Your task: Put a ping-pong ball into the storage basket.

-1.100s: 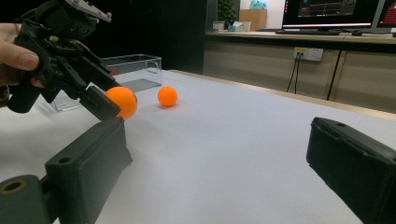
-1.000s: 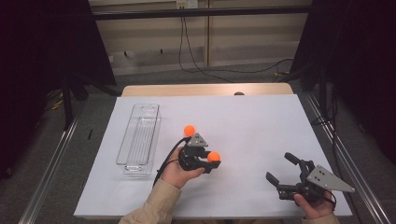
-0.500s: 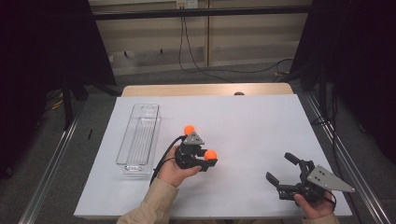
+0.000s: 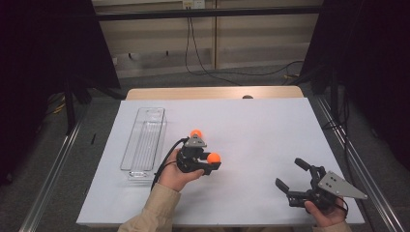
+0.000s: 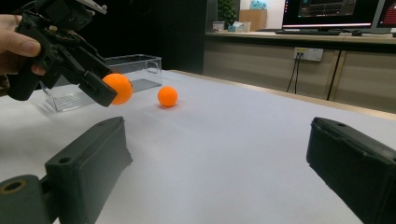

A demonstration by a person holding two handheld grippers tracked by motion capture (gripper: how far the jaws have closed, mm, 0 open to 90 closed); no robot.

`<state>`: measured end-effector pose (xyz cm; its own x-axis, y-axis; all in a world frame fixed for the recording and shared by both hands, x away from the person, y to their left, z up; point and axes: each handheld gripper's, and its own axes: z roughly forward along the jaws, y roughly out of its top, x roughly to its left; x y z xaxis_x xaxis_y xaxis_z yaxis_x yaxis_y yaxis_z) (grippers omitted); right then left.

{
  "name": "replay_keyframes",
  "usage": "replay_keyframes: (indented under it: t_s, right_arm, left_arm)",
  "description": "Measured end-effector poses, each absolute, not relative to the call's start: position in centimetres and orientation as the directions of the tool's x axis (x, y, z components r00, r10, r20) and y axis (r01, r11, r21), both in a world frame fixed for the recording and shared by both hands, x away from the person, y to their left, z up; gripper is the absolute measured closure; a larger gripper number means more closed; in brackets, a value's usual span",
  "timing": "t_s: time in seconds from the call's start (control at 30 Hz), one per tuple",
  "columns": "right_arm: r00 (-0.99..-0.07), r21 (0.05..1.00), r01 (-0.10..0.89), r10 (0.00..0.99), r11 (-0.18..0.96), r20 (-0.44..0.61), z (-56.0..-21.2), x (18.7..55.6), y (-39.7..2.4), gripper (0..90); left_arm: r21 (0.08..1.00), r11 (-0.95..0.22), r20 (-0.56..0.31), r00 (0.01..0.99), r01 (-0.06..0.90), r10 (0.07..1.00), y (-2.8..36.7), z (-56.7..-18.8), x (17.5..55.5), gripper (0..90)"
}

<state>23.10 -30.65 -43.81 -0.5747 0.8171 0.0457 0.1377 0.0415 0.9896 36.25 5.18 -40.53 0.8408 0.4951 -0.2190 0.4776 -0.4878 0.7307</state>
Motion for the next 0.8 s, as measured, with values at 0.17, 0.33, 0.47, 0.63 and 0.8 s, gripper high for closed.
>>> replay_keyframes:
  t_s: [0.17,0.33,0.47,0.63,0.8]
  right_arm:
    - [-0.575,0.990,0.137,0.817,0.041,0.046,-43.8,23.1,-30.6,4.6]
    - [-0.576,0.990,0.137,0.816,0.042,0.045,-43.8,23.1,-30.6,4.6]
    - [-0.575,0.990,0.137,0.817,0.043,0.045,-43.8,23.1,-30.6,4.6]
    - [-0.576,0.990,0.136,0.817,0.042,0.044,-43.8,23.1,-30.6,4.7]
    - [-0.575,0.990,0.137,0.817,0.042,0.045,-43.8,23.1,-30.6,4.6]
  left_arm:
    - [0.725,-0.494,-0.217,0.840,0.479,0.497,5.4,-40.5,36.3,50.8]
    - [0.724,-0.494,-0.215,0.838,0.482,0.501,5.6,-40.4,36.4,50.8]
    - [0.723,-0.494,-0.215,0.837,0.483,0.503,5.8,-40.3,36.5,50.8]
    - [0.723,-0.488,-0.218,0.832,0.489,0.511,6.2,-40.2,36.6,50.8]
    - [0.720,-0.482,-0.224,0.824,0.499,0.520,6.6,-40.1,36.7,50.9]
